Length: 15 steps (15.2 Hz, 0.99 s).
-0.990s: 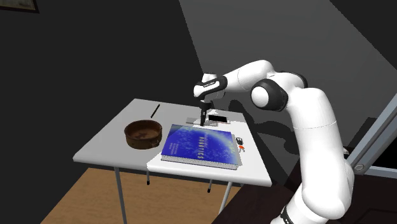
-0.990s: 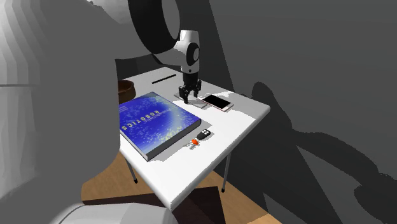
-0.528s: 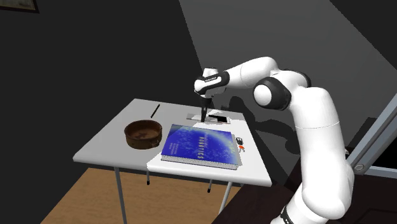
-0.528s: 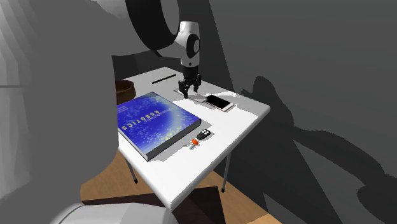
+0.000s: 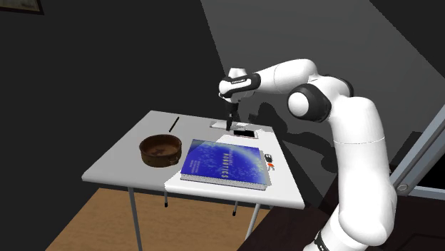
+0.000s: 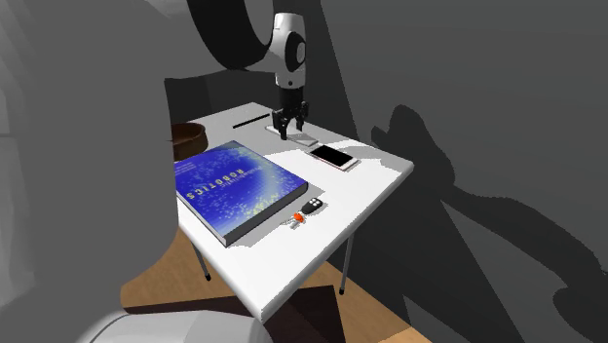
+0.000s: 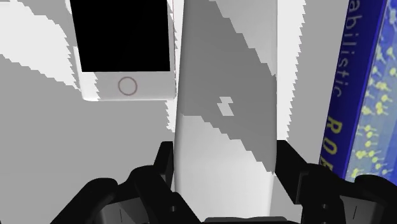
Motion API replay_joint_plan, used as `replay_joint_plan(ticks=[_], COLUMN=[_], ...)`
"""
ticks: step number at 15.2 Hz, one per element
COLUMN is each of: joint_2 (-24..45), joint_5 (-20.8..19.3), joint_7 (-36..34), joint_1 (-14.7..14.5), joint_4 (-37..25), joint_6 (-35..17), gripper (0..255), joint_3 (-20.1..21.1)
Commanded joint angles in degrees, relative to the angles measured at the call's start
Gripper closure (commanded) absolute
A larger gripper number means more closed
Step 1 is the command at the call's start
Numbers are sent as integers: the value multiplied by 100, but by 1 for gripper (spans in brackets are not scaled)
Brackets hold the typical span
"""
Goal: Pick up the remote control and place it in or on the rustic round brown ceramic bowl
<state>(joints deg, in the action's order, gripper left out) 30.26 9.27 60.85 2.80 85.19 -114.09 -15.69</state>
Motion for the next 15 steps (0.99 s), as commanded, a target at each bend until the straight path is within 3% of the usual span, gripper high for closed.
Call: replay_joint_plan(ticks=[1, 14, 15], joint_2=[-61, -237, -271], joint_5=[-20, -90, -110], joint_7=[-14, -78, -195], joint_1=[-4, 23, -72], joint_4=[-71, -778, -731], joint_6=[131, 1004, 985], gripper=[255, 255, 255], joint_3=[-10, -50, -24])
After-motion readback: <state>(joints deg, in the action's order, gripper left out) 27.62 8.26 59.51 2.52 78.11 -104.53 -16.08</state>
